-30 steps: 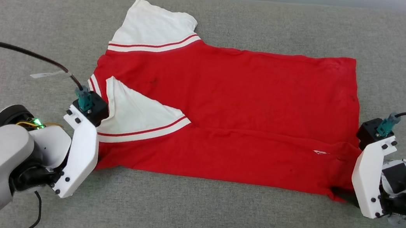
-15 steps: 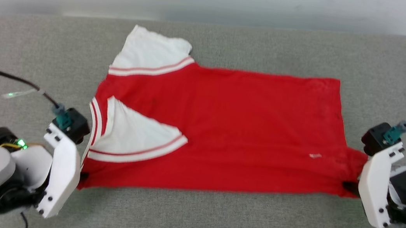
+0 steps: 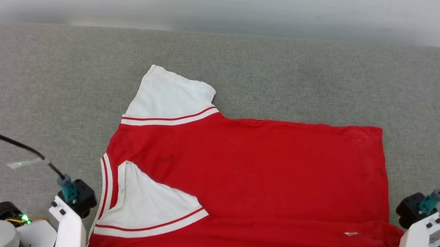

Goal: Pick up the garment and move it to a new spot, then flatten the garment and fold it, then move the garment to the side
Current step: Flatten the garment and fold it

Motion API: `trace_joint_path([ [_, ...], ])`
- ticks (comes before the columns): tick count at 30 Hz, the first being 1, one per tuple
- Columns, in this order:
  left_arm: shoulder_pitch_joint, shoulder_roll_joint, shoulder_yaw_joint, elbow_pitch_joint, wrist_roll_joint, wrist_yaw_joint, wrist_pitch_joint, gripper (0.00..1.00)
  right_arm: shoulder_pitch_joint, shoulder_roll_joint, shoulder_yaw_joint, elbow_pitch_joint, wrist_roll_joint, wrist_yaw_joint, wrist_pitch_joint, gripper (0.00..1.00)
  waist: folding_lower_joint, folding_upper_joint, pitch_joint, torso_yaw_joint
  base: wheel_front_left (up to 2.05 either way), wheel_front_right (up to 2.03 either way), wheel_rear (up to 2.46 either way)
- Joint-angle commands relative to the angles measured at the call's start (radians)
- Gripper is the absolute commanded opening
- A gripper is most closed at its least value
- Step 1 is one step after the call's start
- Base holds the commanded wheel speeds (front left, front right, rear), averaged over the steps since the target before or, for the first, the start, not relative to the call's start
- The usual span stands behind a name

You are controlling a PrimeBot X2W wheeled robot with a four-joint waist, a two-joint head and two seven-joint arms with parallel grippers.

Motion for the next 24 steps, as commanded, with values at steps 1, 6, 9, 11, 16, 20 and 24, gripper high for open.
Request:
trace_joint_path([
  [1,0.016,-0.005,-0.010,0.018,0.007,0.003,0.000,0.00,0.017,0.018,-0.004,0.023,-0.011,-0.001,-0.009,0.00,0.0000,-0.0001,0.005,0.000,0.00,0.00,0.00],
  [6,-0.005,-0.022,0.008,0.047,0.034,0.011,-0.050,1.00,0.026,0.053,-0.023,0.050,-0.037,-0.001,-0.064,1.00,0.0000,-0.0001,-0.004,0.005,0.00,0.00,0.00],
  [9,-0.035,-0.002,0.036,0.031,0.035,0.017,-0.070,1.00,0.009,0.048,-0.055,0.031,-0.062,-0.001,-0.132,1.00,0.0000,-0.0001,-0.018,0.007,0.00,0.00,0.00],
  [11,-0.061,0.013,0.059,0.030,0.046,0.025,-0.081,1.00,0.000,0.042,-0.067,0.010,-0.101,-0.001,-0.175,1.00,0.0000,-0.0001,-0.027,0.009,0.00,0.00,0.00],
  [16,-0.143,0.039,0.106,0.030,0.095,0.032,-0.113,1.00,-0.018,0.084,-0.173,-0.022,-0.190,-0.001,-0.357,1.00,0.0000,-0.0001,-0.036,0.001,0.00,0.00,0.00],
  [20,-0.220,0.020,0.159,0.069,0.119,0.043,-0.170,1.00,-0.009,0.165,-0.295,-0.047,-0.318,-0.001,-0.583,1.00,0.0000,-0.0001,-0.021,-0.013,0.00,0.00,0.00],
  [24,-0.300,-0.006,0.203,0.119,0.153,0.051,-0.233,1.00,0.035,0.245,-0.416,-0.063,-0.441,-0.001,-0.745,1.00,0.0000,-0.0001,0.005,-0.034,0.00,0.00,0.00],
])
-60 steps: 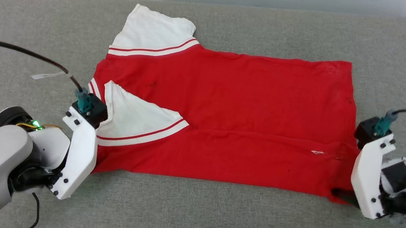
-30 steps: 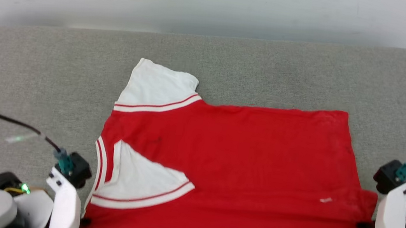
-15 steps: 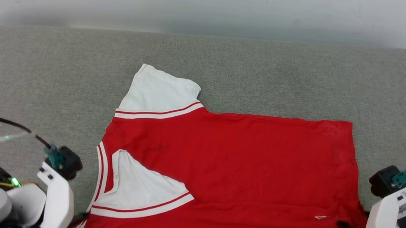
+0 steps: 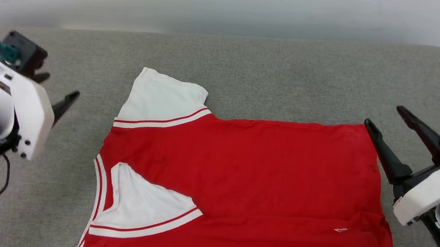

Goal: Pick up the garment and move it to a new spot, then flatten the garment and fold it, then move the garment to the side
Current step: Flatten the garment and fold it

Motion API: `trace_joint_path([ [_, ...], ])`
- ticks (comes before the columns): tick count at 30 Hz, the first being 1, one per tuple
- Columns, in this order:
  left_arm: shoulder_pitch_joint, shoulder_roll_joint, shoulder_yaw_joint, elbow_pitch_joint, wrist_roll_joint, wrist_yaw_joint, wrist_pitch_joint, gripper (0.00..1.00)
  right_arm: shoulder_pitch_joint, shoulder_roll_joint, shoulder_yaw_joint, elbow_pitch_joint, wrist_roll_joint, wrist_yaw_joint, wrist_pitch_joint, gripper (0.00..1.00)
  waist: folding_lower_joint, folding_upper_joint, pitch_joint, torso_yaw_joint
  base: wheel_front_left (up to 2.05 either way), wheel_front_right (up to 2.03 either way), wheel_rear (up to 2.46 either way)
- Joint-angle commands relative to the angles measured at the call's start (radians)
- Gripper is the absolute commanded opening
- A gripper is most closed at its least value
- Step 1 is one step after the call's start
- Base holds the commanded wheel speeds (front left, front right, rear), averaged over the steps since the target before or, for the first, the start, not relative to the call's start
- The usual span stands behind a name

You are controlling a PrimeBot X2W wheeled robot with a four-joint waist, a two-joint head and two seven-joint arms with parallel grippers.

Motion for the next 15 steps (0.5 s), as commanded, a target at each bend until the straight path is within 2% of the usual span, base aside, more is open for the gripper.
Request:
trace_joint_path([
  [1,-0.040,-0.015,0.012,0.020,0.023,0.003,-0.023,1.00,0.034,0.036,-0.057,-0.007,-0.044,-0.001,-0.053,1.00,0.0000,0.0000,0.024,-0.016,0.00,0.00,0.00],
  [4,-0.096,-0.036,0.030,0.064,0.038,0.003,-0.045,1.00,0.081,0.103,-0.171,-0.037,-0.128,-0.001,-0.142,1.00,0.0000,0.0000,0.056,-0.032,0.00,0.00,0.00],
  [5,-0.096,-0.036,0.030,0.064,0.038,0.003,-0.045,1.00,0.081,0.103,-0.171,-0.037,-0.128,-0.001,-0.142,1.00,0.0000,0.0000,0.056,-0.032,0.00,0.00,0.00],
  [9,-0.180,-0.065,0.061,0.113,0.029,-0.004,-0.034,1.00,0.156,0.198,-0.338,-0.106,-0.244,-0.001,-0.197,1.00,0.0000,0.0000,0.110,-0.053,0.00,0.00,0.00],
  [12,-0.242,-0.080,0.068,0.147,0.012,-0.020,0.019,1.00,0.213,0.269,-0.423,-0.178,-0.303,-0.001,-0.209,1.00,0.0000,0.0000,0.159,-0.067,0.00,0.00,0.00],
  [15,-0.314,-0.095,0.076,0.178,-0.017,-0.037,0.096,1.00,0.254,0.319,-0.452,-0.234,-0.336,-0.001,-0.210,1.00,0.0000,0.0000,0.214,-0.083,0.00,0.00,0.00],
])
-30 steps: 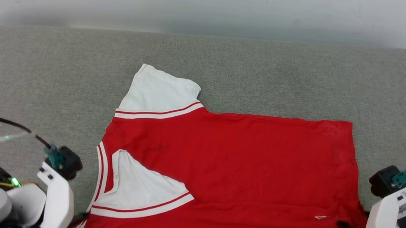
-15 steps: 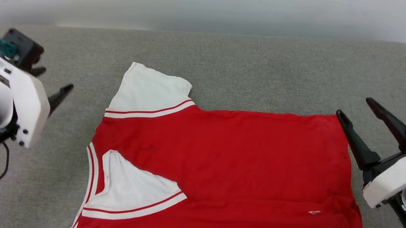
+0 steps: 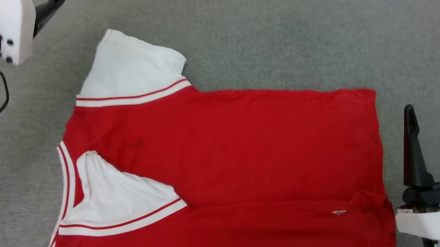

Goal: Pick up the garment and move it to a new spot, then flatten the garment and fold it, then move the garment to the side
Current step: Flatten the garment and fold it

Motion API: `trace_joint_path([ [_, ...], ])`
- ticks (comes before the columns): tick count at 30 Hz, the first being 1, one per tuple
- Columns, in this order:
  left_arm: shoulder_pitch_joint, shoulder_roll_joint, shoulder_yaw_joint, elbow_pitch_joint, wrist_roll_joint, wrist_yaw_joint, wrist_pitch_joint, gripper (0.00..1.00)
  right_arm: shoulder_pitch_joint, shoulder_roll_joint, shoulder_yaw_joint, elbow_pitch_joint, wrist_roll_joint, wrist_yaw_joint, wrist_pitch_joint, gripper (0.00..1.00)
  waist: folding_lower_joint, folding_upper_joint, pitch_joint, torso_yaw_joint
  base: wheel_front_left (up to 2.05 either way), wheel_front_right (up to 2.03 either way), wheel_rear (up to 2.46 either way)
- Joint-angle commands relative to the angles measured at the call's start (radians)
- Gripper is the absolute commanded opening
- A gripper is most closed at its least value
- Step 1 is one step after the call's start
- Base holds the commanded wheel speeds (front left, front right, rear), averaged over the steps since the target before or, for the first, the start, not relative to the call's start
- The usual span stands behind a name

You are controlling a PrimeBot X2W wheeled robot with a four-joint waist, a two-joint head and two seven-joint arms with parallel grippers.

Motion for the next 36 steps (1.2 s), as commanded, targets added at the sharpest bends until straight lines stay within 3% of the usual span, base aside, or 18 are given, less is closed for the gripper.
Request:
trace_joint_path([
  [1,-0.023,-0.009,0.003,0.010,-0.021,-0.006,0.036,1.00,0.012,0.011,-0.001,-0.013,-0.012,-0.001,-0.002,1.00,-0.0001,0.0000,0.058,-0.025,0.00,0.00,0.00],
  [5,-0.149,-0.031,-0.013,0.036,-0.065,-0.043,0.218,1.00,0.006,0.039,0.011,-0.065,-0.041,-0.001,-0.002,1.00,-0.0001,0.0000,0.147,-0.051,0.00,0.00,0.00],
  [12,-0.268,-0.048,-0.055,0.065,-0.078,-0.056,0.432,1.00,-0.039,0.036,0.039,-0.083,-0.061,-0.001,-0.002,1.00,-0.0001,0.0000,0.240,-0.075,0.00,0.00,0.00],
  [23,-0.263,-0.070,-0.149,0.123,-0.068,-0.088,0.554,0.99,-0.093,0.028,0.062,-0.060,-0.068,-0.001,-0.002,1.00,-0.0001,0.0000,0.294,-0.097,0.00,0.00,0.00],
  [24,-0.259,-0.072,-0.150,0.122,-0.076,-0.093,0.549,0.33,-0.095,0.027,0.061,-0.057,-0.069,-0.001,-0.002,1.00,-0.0001,0.0000,0.292,-0.095,0.00,0.00,0.00],
  [25,-0.256,-0.075,-0.150,0.122,-0.079,-0.095,0.546,0.00,-0.100,0.026,0.058,-0.055,-0.071,-0.001,-0.002,1.00,-0.0001,0.0000,0.289,-0.094,0.00,0.00,0.00],
  [30,-0.267,-0.075,-0.155,0.115,-0.068,-0.103,0.502,0.00,-0.133,0.002,0.046,-0.036,-0.078,-0.001,-0.002,1.00,-0.0001,0.0000,0.256,-0.080,0.00,0.00,0.00],
  [36,-0.252,-0.080,-0.166,0.102,-0.069,-0.110,0.434,0.00,-0.246,-0.102,0.071,0.002,-0.054,-0.001,0.079,1.00,-0.0001,0.0000,0.187,-0.059,0.00,0.00,0.00],
])
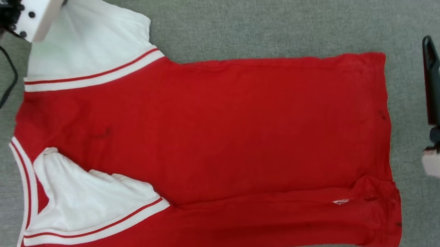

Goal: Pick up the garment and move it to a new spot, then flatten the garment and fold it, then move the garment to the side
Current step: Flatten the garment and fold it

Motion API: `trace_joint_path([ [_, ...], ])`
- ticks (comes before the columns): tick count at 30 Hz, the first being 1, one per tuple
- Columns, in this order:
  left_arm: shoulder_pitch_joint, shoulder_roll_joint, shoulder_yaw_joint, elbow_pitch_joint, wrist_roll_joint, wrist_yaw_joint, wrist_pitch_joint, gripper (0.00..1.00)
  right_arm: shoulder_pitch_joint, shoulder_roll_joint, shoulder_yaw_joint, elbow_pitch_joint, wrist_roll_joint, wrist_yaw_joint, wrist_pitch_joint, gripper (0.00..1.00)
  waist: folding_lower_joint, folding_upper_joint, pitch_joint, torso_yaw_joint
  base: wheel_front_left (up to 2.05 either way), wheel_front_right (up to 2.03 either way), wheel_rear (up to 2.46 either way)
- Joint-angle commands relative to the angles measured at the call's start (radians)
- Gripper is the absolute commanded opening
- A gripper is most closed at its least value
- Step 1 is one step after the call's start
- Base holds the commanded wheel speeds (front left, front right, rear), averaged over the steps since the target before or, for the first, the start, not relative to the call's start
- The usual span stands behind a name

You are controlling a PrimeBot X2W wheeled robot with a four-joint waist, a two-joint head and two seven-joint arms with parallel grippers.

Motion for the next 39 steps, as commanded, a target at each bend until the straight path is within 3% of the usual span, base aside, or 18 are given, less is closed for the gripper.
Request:
trace_joint_path([
  [1,0.022,-0.005,-0.003,-0.008,-0.006,-0.004,-0.016,0.00,-0.031,-0.033,0.019,0.014,0.019,-0.001,0.051,1.00,-0.0001,0.0000,-0.034,0.017,0.00,0.00,0.00],
  [11,0.032,-0.021,-0.069,-0.124,-0.004,-0.005,-0.088,0.00,-0.280,-0.329,0.309,0.089,0.337,-0.001,0.699,1.00,-0.0001,0.0000,-0.095,0.088,0.00,0.00,0.00],
  [16,0.004,-0.021,-0.098,-0.168,0.011,-0.005,-0.114,0.00,-0.405,-0.425,0.462,0.111,0.498,-0.001,0.991,1.00,-0.0001,0.0000,-0.082,0.123,0.00,0.00,0.00],
  [19,-0.011,-0.026,-0.109,-0.188,0.015,-0.005,-0.129,0.00,-0.470,-0.436,0.520,0.143,0.567,-0.001,1.111,1.00,-0.0001,0.0000,-0.065,0.144,0.00,0.00,0.00],
  [24,-0.036,-0.036,-0.127,-0.213,0.022,-0.005,-0.150,0.00,-0.545,-0.400,0.558,0.231,0.616,-0.001,1.191,1.00,-0.0001,0.0000,-0.034,0.174,0.00,0.00,0.00],
  [35,-0.076,-0.032,-0.160,-0.230,0.023,-0.005,-0.191,0.00,-0.489,-0.316,0.673,0.421,0.637,-0.001,1.137,1.00,-0.0001,0.0000,0.023,0.207,0.00,0.00,0.00],
  [36,-0.077,-0.028,-0.164,-0.230,0.022,-0.005,-0.194,0.00,-0.478,-0.316,0.691,0.427,0.644,-0.001,1.131,0.95,-0.0001,0.0000,0.024,0.207,0.00,0.00,0.00],
  [37,-0.077,-0.026,-0.168,-0.229,0.020,-0.005,-0.199,0.00,-0.478,-0.315,0.699,0.425,0.645,0.000,1.104,0.00,-0.0001,0.0000,0.024,0.206,0.00,0.00,0.00],
  [39,-0.071,-0.022,-0.175,-0.223,0.016,-0.005,-0.209,0.00,-0.484,-0.307,0.698,0.435,0.658,-0.001,1.060,0.00,-0.0001,0.0000,0.016,0.202,0.00,0.00,0.00],
])
